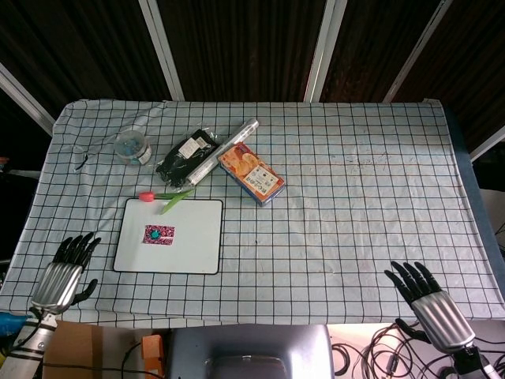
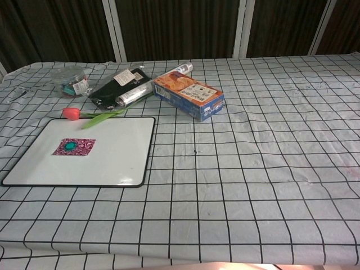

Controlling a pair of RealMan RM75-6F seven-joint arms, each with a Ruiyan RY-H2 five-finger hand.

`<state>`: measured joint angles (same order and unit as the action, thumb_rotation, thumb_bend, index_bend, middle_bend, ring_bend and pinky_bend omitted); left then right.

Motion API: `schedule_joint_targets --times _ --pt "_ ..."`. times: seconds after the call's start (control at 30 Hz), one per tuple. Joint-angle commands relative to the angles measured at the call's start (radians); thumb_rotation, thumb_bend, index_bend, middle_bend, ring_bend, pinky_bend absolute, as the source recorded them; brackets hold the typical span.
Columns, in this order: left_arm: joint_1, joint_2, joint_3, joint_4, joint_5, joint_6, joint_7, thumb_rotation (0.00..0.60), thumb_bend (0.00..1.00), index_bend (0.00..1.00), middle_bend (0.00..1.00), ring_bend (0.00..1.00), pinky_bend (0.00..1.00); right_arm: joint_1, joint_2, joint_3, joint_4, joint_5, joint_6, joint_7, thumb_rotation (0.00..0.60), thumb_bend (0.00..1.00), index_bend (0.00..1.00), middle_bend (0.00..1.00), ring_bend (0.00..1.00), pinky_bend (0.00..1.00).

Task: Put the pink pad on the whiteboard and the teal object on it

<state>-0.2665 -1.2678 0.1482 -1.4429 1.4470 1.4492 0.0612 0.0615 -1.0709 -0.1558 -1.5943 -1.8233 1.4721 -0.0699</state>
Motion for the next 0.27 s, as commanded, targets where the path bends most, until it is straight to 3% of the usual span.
schedule_joint_targets --times 0.03,0.27 --pt "0.063 -0.03 0.021 0.097 0.048 0.058 -0.066 0.6 0.36 0.0 0.0 0.0 0.06 0.0 0.001 0.004 -0.002 0.01 -0.003 0.005 0.6 0.17 0.0 0.0 0.0 0.0" --pt "0.077 -0.041 -0.012 0.11 0.06 0.054 -0.048 0.6 0.36 0.0 0.0 0.0 0.06 0.001 -0.004 0.005 -0.003 0.015 -0.015 -0.011 0.6 0.17 0.0 0.0 0.0 0.0"
